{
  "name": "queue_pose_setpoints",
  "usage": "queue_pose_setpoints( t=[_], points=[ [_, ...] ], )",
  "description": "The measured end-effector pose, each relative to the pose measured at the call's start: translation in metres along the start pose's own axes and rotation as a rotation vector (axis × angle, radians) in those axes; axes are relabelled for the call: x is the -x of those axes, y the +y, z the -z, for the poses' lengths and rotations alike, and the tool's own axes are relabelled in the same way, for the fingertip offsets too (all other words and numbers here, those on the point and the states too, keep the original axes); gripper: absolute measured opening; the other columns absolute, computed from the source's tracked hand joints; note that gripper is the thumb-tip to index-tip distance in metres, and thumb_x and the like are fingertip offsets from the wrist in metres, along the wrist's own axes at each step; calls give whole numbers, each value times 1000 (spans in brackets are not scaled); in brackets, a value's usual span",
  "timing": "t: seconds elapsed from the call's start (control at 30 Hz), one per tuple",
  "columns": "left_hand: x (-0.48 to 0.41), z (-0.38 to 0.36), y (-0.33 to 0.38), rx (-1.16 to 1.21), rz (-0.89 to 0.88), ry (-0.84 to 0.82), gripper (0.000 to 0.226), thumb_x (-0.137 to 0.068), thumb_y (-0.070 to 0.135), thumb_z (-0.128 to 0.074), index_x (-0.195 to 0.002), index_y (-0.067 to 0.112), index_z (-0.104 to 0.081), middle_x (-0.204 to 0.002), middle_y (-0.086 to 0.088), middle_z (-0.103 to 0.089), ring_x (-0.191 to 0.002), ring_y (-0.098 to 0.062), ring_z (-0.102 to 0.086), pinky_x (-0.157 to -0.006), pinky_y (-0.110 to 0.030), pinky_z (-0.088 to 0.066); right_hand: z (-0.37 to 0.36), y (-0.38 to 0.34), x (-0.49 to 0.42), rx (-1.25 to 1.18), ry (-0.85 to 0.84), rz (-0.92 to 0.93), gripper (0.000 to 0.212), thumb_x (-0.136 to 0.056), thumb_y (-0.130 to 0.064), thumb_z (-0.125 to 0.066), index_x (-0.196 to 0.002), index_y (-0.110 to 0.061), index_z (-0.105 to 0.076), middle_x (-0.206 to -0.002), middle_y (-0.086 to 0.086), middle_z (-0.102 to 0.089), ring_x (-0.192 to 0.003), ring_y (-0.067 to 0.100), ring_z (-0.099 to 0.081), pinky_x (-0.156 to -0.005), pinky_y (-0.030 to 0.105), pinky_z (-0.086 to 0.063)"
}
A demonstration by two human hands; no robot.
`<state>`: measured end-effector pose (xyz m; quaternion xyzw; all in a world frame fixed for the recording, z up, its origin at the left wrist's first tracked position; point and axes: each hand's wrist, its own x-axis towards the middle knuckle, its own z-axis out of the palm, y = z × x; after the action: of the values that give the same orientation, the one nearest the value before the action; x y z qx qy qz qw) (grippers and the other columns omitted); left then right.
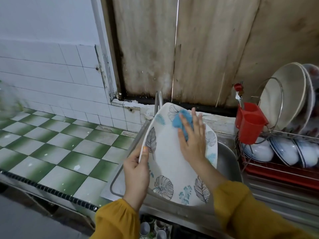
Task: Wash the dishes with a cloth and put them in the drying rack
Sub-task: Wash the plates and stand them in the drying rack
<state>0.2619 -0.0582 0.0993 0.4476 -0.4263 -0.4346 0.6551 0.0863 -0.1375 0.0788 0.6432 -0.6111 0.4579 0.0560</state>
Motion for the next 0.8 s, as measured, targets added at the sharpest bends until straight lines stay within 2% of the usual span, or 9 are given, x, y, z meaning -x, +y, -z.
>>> queue_pose_setpoints(
  t=[0.07, 0.2, 0.27, 0.37, 0.47, 0.53, 0.67, 0.73, 0.8],
  points=[
    [1, -5, 2, -16, -45, -40, 28, -98, 21, -51, -85, 27, -75, -84, -8, -71, -78, -25, -64, -73, -38, -52, -5, -20, -4, -81, 27, -35, 52, -101, -42, -25, -152, -30, -26, -162, -2, -8, -151, 25, -4, -120, 55, -8],
    [-10, -3, 11, -53, -79, -20, 25, -100, 14, -49, -91, 19, -71, -87, -1, -73, -80, -15, -66, -74, -31, -53, -11, -38, 49, -107, -230, 490, 53, -103, -39, -32, -153, -30, -20, -163, -4, -9, -151, 26, -9, -122, 44, -8],
    [-15, 3, 13, 10, -32, 1, 23, -100, 13, -49, -97, 18, -71, -87, 3, -76, -83, -16, -69, -74, -30, -57, -7, -15, 55, -38, -310, 618, 55, -99, -44, -40, -151, -39, -22, -163, -7, -9, -151, 26, -10, -120, 50, -14],
    [-16, 7, 5, 30, 16, 36, 22, -99, 17, -54, -90, 24, -72, -71, 3, -69, -71, -21, -59, -66, -34, -48, -5, 13, 23, 16, -152, 312, 52, -98, -58, -31, -148, -47, -23, -163, -5, -7, -150, 30, -4, -116, 63, -15],
    [-10, 3, 1, -28, -27, -80, 30, -91, 44, -59, -81, 19, -71, -76, -11, -61, -72, -26, -56, -66, -47, -50, 2, 2, -18, -115, 48, -46, 53, -96, -49, -36, -148, -41, -25, -162, -5, -3, -149, 22, 4, -118, 58, -14],
    [-6, -3, 4, -62, -57, -128, 34, -93, 46, -59, -82, 15, -70, -77, -14, -61, -73, -26, -57, -65, -55, -51, 0, -24, -25, -181, 96, -2, 56, -96, -41, -39, -150, -30, -25, -162, 1, -7, -150, 24, 1, -119, 56, -15],
    [-12, -6, 8, -23, -61, -97, 21, -98, 31, -56, -90, 26, -75, -83, -11, -67, -79, -25, -62, -74, -41, -49, -10, -51, 1, -136, -113, 442, 58, -98, -36, -40, -152, -22, -24, -162, 7, -12, -151, 27, -5, -120, 51, -14],
    [-14, -2, 5, -22, -54, -116, 28, -94, 39, -55, -86, 19, -73, -77, -13, -60, -74, -25, -55, -70, -41, -45, -10, -42, -11, -67, -51, 360, 59, -99, -42, -34, -153, -28, -14, -162, 2, -7, -151, 24, 0, -120, 52, -12],
    [-9, -2, 3, -74, -89, -142, 32, -95, 38, -54, -84, 13, -70, -74, -16, -63, -72, -23, -57, -69, -38, -47, -6, -41, -32, -105, 89, 59, 59, -99, -44, -30, -153, -30, -9, -163, 4, -2, -150, 25, 4, -120, 54, -10]
  ],
)
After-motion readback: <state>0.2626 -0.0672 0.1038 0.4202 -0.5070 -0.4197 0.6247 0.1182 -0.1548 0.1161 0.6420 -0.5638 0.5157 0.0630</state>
